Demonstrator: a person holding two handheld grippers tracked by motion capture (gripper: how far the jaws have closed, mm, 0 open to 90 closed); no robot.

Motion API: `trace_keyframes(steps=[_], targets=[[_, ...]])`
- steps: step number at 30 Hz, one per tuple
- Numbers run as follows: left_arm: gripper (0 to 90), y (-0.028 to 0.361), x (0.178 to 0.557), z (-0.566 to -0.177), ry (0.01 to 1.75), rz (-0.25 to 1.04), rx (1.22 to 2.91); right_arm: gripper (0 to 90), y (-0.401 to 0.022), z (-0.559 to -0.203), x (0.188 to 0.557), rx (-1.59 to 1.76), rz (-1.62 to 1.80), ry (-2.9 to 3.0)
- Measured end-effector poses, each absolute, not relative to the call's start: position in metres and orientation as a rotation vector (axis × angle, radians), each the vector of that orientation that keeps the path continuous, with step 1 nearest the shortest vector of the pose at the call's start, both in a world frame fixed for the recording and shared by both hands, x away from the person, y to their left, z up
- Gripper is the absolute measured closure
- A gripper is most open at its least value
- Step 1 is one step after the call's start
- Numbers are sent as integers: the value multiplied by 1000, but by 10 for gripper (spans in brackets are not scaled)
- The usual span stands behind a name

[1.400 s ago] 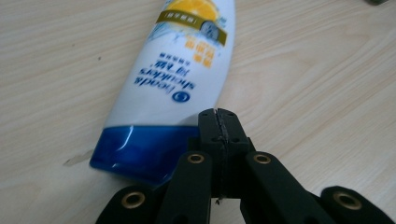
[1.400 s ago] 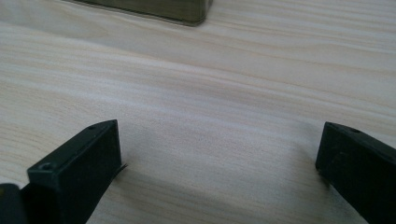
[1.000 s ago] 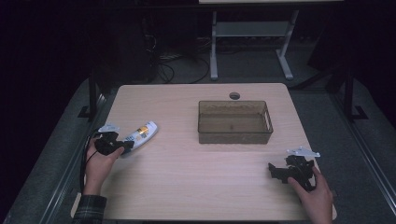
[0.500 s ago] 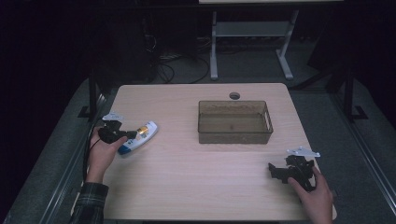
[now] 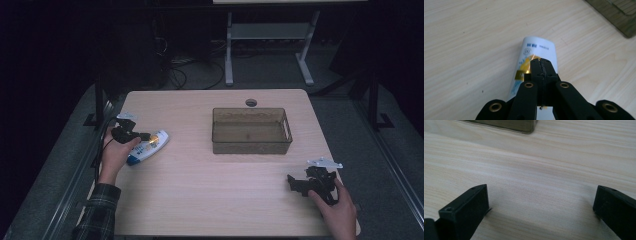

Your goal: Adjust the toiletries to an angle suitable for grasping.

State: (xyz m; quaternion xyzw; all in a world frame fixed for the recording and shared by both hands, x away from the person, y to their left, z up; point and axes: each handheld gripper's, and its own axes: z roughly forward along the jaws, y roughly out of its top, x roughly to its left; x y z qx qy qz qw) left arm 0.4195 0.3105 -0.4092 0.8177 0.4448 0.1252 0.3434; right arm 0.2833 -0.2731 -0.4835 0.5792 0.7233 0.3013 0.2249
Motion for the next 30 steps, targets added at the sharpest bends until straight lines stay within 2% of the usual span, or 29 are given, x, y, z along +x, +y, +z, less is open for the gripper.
trace_keyframes(steps=[14, 30], targets=[[900, 304, 461, -423, 1183, 340, 2094, 0, -273, -484, 283, 1598, 831, 1995], [900, 302, 475, -445, 1255, 326, 2112, 0, -273, -483, 283, 1597, 832, 1996]])
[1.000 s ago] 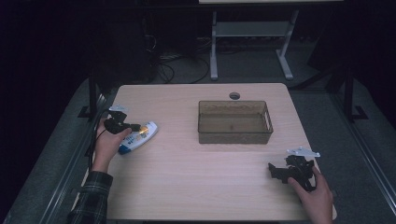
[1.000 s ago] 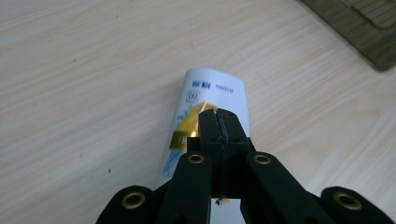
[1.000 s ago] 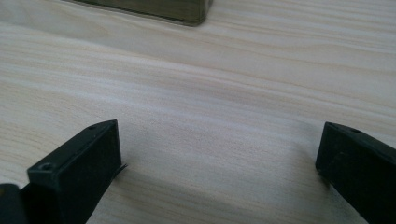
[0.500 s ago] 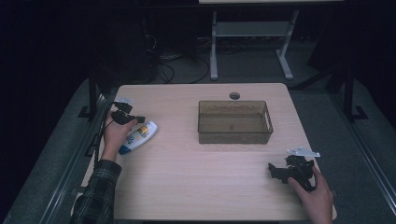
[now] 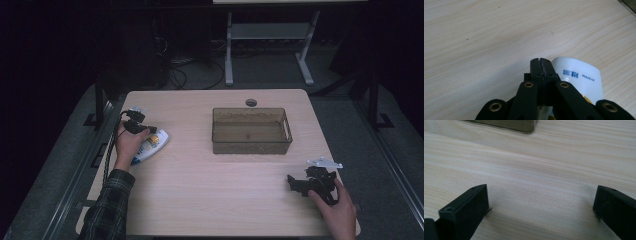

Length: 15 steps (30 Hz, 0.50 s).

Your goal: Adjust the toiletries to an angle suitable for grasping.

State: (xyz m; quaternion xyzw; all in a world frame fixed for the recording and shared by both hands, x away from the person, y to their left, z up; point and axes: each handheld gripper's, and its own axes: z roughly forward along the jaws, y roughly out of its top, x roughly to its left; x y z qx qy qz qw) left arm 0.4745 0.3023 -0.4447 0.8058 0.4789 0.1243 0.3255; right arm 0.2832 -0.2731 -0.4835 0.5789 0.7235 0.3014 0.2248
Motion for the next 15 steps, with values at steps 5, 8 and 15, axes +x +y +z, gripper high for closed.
trace_keyframes(steps=[5, 8, 15], targets=[[900, 301, 473, -446, 1250, 313, 2117, 0, -273, -483, 283, 1597, 832, 1996], [900, 298, 473, -448, 1245, 303, 2128, 0, -273, -483, 283, 1597, 832, 1996], [900, 288, 467, -450, 1236, 274, 2146, 0, -273, -483, 283, 1598, 832, 1996]])
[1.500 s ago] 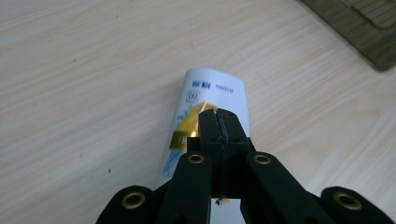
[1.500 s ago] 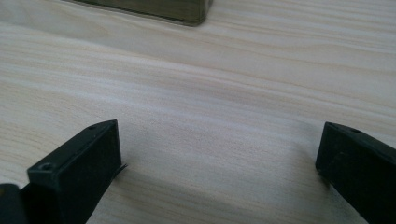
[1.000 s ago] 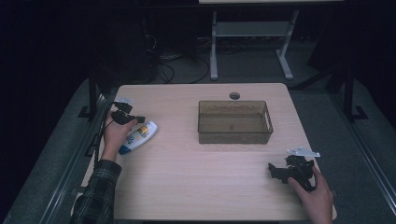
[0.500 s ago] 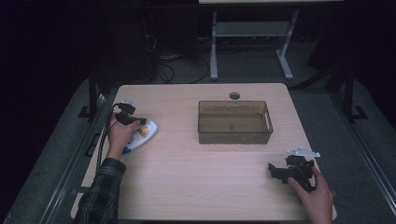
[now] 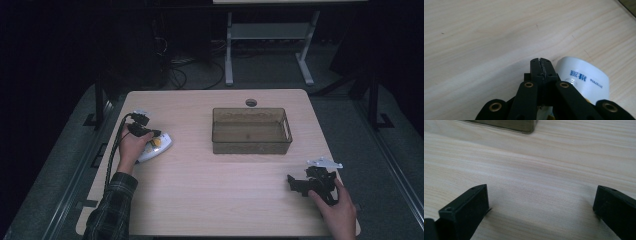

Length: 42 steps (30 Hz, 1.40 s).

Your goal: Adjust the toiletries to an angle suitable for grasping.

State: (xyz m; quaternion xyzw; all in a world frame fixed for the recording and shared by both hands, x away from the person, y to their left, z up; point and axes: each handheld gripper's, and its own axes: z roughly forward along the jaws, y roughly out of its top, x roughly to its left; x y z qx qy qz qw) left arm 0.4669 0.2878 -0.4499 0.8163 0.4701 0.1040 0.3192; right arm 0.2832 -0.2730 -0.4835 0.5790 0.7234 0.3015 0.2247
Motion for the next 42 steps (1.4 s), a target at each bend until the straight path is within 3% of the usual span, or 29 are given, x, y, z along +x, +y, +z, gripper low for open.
trace_keyframes(steps=[17, 42], targets=[[900, 259, 448, -448, 1172, 241, 2223, 0, -273, -483, 283, 1597, 832, 1996], [900, 249, 401, -441, 1093, 203, 2274, 0, -273, -483, 283, 1597, 832, 1996]])
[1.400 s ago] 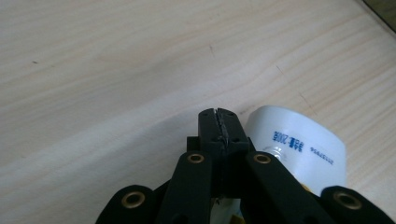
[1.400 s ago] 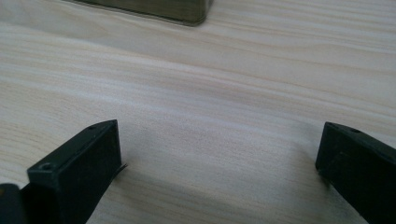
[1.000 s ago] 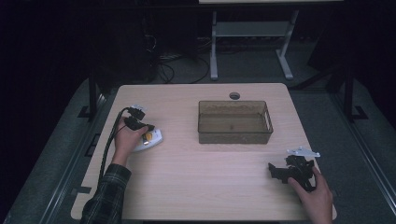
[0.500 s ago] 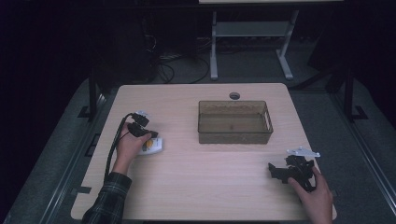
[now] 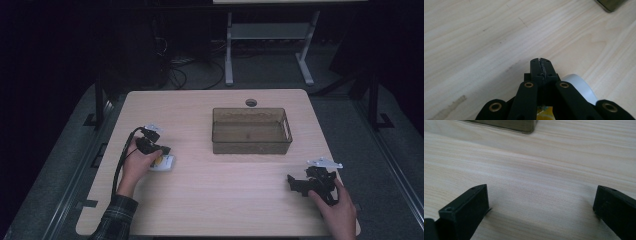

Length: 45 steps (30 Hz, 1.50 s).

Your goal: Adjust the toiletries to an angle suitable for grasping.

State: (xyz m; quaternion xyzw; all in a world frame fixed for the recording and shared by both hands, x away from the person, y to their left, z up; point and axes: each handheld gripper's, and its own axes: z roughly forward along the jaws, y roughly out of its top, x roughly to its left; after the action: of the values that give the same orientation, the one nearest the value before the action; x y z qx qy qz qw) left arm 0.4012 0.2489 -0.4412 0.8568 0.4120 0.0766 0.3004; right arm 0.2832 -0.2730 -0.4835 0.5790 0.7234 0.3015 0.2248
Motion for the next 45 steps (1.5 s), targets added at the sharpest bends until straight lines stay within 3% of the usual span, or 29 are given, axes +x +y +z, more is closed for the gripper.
trace_keyframes(steps=[45], targets=[[900, 264, 309, -435, 1023, 218, 2272, 0, -273, -483, 283, 1597, 831, 1996]])
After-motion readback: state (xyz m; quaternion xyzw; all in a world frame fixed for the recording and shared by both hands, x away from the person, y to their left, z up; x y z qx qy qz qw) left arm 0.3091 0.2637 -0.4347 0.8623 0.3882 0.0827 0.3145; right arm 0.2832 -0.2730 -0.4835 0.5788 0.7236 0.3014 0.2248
